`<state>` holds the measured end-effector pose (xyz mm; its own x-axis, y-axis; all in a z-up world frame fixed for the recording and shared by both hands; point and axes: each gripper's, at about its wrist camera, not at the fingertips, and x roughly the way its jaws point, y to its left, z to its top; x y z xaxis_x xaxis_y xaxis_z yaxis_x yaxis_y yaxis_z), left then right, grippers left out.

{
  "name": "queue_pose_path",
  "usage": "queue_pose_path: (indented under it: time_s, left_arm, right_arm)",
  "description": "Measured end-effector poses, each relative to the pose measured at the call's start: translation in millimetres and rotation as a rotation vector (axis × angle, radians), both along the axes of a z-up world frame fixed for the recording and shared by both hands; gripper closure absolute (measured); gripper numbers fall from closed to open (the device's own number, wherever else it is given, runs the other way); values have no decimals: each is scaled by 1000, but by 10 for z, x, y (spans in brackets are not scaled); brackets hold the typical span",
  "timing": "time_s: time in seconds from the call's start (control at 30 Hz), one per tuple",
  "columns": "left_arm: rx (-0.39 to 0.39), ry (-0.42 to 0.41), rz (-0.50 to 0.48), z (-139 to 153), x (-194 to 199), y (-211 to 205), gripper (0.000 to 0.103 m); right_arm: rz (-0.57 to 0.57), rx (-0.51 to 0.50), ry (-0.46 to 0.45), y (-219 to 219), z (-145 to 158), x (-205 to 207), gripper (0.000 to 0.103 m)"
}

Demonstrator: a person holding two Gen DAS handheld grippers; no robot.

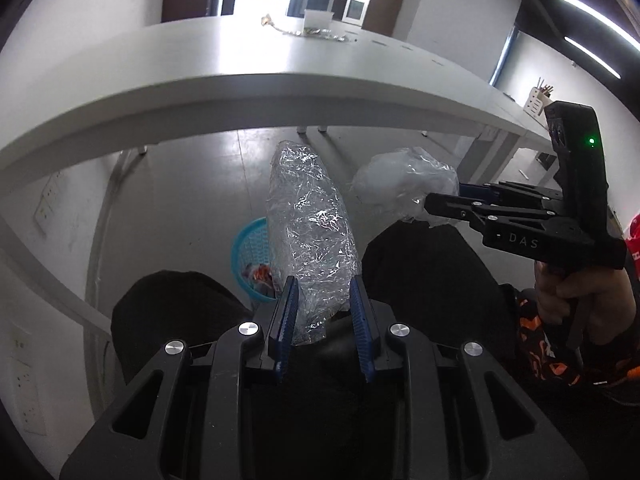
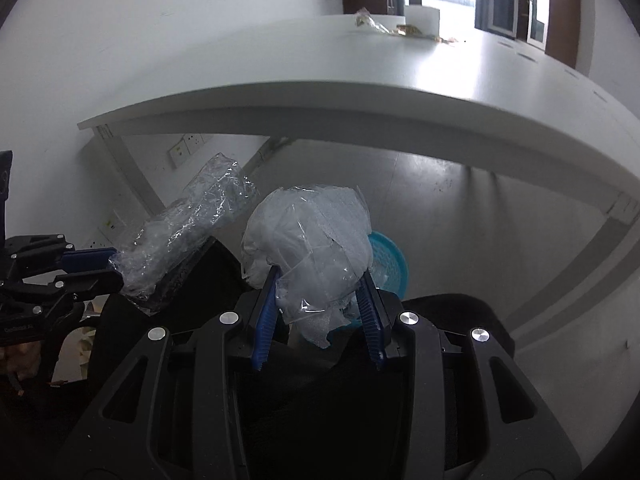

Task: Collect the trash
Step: 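Carry both clear plastic bags down over the blue wastebasket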

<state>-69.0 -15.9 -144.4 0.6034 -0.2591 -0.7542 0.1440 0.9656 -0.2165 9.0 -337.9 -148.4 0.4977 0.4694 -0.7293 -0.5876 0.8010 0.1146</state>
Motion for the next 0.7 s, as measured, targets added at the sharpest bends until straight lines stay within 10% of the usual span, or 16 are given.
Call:
queue_pose_path:
  time_s: [0.7]
  left_arm:
    - [10,223,107,-1093,1151,102,77]
  right_arm:
    - [-97,-53,267,308,-1130,999,67]
